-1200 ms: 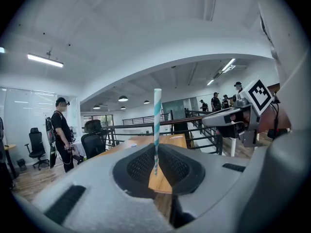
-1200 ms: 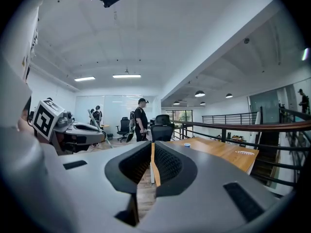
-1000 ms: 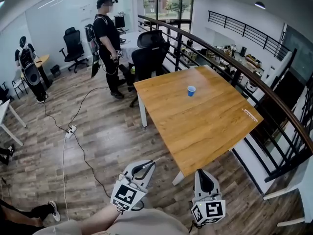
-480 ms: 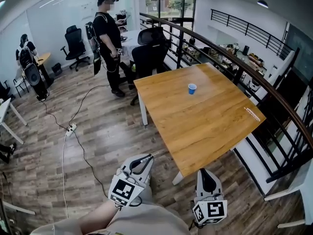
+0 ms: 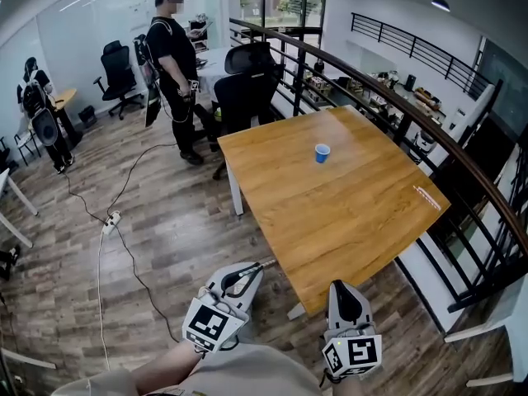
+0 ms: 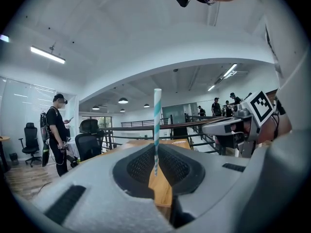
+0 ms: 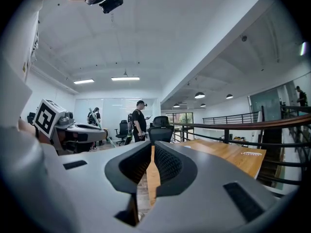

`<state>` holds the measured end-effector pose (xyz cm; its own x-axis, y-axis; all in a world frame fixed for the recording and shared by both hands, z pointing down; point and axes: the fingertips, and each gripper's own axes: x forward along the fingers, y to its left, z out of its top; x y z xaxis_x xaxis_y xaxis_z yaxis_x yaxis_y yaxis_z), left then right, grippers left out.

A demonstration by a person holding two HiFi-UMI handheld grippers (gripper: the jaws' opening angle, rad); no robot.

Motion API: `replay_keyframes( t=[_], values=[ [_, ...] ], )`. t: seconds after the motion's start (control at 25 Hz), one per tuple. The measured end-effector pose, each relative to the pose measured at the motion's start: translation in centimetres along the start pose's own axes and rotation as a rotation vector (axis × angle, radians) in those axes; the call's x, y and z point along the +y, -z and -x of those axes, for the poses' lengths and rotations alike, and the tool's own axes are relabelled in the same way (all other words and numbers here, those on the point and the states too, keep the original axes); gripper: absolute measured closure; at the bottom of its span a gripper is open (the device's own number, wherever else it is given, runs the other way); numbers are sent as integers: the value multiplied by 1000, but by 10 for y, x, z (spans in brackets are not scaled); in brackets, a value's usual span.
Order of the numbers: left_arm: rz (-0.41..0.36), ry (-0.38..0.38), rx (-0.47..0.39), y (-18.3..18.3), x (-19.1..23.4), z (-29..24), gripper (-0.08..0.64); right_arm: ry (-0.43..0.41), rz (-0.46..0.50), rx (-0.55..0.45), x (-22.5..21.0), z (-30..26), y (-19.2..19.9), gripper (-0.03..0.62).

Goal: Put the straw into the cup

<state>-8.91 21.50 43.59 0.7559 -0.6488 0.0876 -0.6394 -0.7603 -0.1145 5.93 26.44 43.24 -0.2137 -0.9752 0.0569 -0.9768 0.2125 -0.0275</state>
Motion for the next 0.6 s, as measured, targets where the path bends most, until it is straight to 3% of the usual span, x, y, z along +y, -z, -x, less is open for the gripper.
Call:
replay_keyframes(
  t=[0.6],
  values=[
    [-8, 97, 24, 4, 133, -128, 525, 59, -36, 32, -38, -174, -1, 561]
  ],
)
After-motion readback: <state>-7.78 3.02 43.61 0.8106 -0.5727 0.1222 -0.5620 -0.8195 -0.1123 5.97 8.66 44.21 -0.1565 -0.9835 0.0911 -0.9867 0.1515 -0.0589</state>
